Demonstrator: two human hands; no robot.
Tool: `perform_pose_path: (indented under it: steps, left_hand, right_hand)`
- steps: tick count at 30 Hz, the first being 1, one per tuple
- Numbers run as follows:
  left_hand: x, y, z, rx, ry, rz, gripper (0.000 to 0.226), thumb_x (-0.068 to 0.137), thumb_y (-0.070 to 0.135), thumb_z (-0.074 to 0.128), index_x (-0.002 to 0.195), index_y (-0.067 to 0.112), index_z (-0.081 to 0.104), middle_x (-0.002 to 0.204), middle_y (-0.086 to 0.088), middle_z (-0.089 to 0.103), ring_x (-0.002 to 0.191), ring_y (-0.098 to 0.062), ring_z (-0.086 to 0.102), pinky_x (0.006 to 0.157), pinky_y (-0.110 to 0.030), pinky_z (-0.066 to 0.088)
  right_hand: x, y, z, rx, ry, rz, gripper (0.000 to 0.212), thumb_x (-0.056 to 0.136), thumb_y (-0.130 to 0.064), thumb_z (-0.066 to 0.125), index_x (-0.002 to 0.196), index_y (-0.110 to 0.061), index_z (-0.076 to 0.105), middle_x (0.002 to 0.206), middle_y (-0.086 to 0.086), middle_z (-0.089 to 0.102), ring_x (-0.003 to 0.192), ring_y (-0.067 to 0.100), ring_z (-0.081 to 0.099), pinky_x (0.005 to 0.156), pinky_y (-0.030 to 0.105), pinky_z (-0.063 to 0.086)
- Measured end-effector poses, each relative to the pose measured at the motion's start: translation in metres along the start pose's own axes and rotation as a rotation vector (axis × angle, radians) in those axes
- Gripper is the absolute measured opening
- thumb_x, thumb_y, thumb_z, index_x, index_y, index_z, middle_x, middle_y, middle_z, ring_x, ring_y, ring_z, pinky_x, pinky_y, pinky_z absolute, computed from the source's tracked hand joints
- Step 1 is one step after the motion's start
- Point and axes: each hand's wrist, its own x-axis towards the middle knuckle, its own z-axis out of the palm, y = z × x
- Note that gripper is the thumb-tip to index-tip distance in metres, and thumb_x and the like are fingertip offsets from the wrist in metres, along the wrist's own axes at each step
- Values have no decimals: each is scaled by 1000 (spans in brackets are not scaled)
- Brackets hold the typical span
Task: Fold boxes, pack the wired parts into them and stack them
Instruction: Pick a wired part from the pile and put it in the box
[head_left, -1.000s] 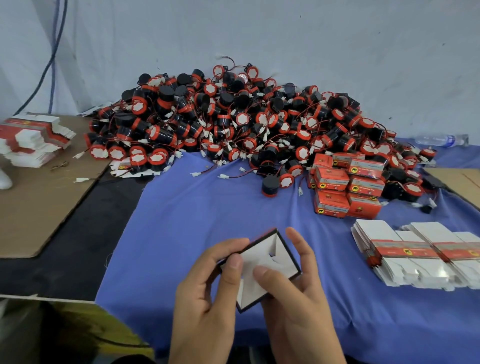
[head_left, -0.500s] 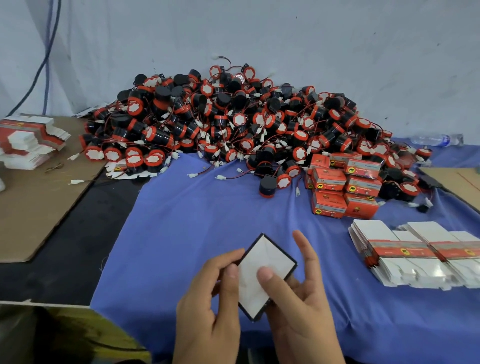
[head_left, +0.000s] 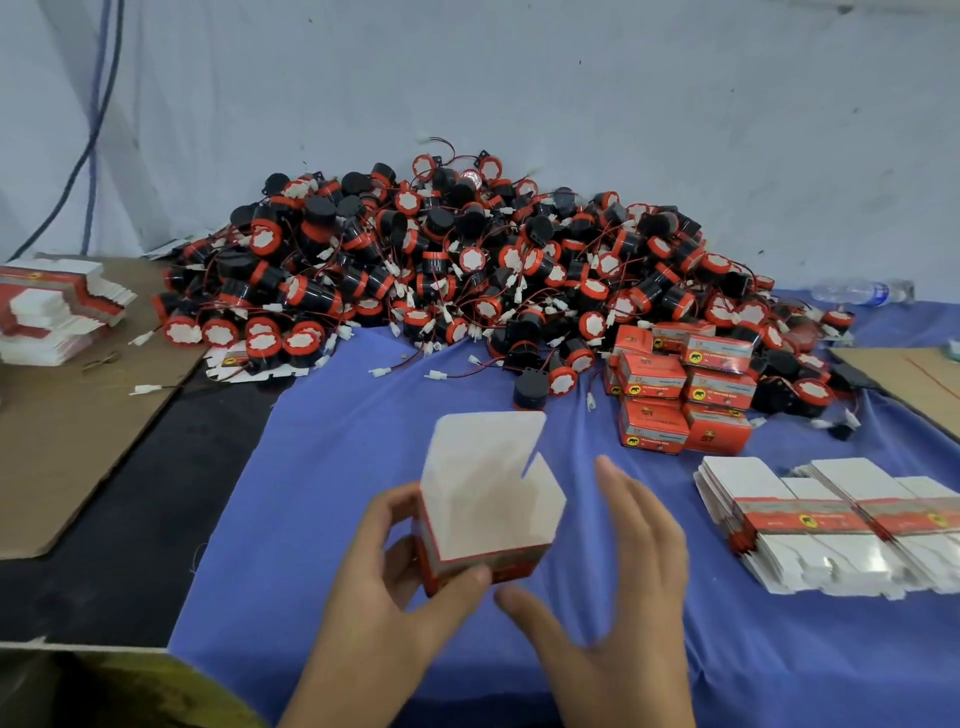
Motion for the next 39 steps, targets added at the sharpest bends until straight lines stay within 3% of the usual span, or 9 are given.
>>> perform_pose_path:
  steps: [3, 7, 12, 16, 21, 26, 29, 32, 39]
  left_hand:
    - [13, -19, -8, 112, -57, -1, 61, 65, 36, 89, 116, 50, 59, 123, 19, 66, 116, -10, 65, 91, -23, 55]
    - [22, -70, -12, 838, -145, -61, 60, 85, 58, 68, 136, 61, 35, 147, 39, 19, 139, 12, -8, 120, -29, 15]
    - [21, -104, -16, 975, -109, -194, 82, 75, 86, 34, 150, 60, 12, 167, 13, 6, 153, -16, -9, 123, -34, 7]
    - [21, -100, -14, 1023, -106, -190, 82, 84, 78, 44, 152, 55, 4, 166, 18, 1, 145, -5, -19, 123, -31, 3]
    - [28, -79, -30, 639, -207, -365, 132, 50, 61, 90, 151, 47, 6, 154, 31, 9, 148, 4, 5, 121, -26, 24]
    - [66, -69, -60, 40, 47, -336, 53, 86, -7, 69, 128, 23, 61, 120, 10, 72, 113, 4, 64, 90, -16, 53]
    - [109, -65, -46, -90, 61, -335, 38, 94, -4, 60, 125, 17, 66, 118, 2, 74, 112, -13, 69, 98, -30, 54]
    - [162, -69, -17, -212, -12, -413, 34, 91, -2, 65, 123, 12, 68, 114, -5, 75, 107, -22, 72, 78, -22, 60]
    - [284, -97, 62, 131, -164, -471, 21, 106, 20, 48, 125, 14, 54, 120, -8, 67, 101, -18, 66, 88, -31, 57]
  right_hand:
    - [-2, 24, 17, 374, -127, 266, 74, 78, -5, 84, 138, -37, 54, 129, -15, 65, 121, 5, 62, 99, 26, 53]
    - [-17, 57, 43, 142, -204, 355, 55, 86, 3, 72, 119, -39, 62, 111, -21, 71, 107, 0, 66, 91, 19, 52]
    - [-30, 72, 53, 37, -195, 376, 51, 85, -6, 75, 115, -46, 62, 111, -24, 69, 104, -4, 66, 86, 9, 47]
    - [-25, 68, 49, 87, -202, 387, 52, 83, -3, 76, 114, -44, 64, 109, -25, 71, 103, -6, 66, 84, 5, 46]
    - [-24, 80, 40, 172, -197, 484, 73, 70, 17, 56, 123, -32, 66, 120, -17, 71, 114, -5, 63, 98, 16, 48]
    - [22, 107, 40, 551, -19, 710, 69, 79, 41, 30, 120, -3, 62, 112, 10, 72, 92, 6, 74, 81, 14, 55]
    - [71, 121, 56, 516, 14, 769, 51, 92, 23, 45, 123, -13, 64, 118, 3, 71, 99, 7, 70, 79, 15, 56]
    - [121, 135, 85, 400, -12, 804, 43, 94, 2, 55, 131, -22, 61, 121, -9, 67, 84, -8, 68, 68, 15, 54]
    - [190, 171, 148, 15, -78, 592, 43, 86, -10, 61, 125, -28, 56, 117, 1, 63, 96, 19, 63, 77, 35, 52]
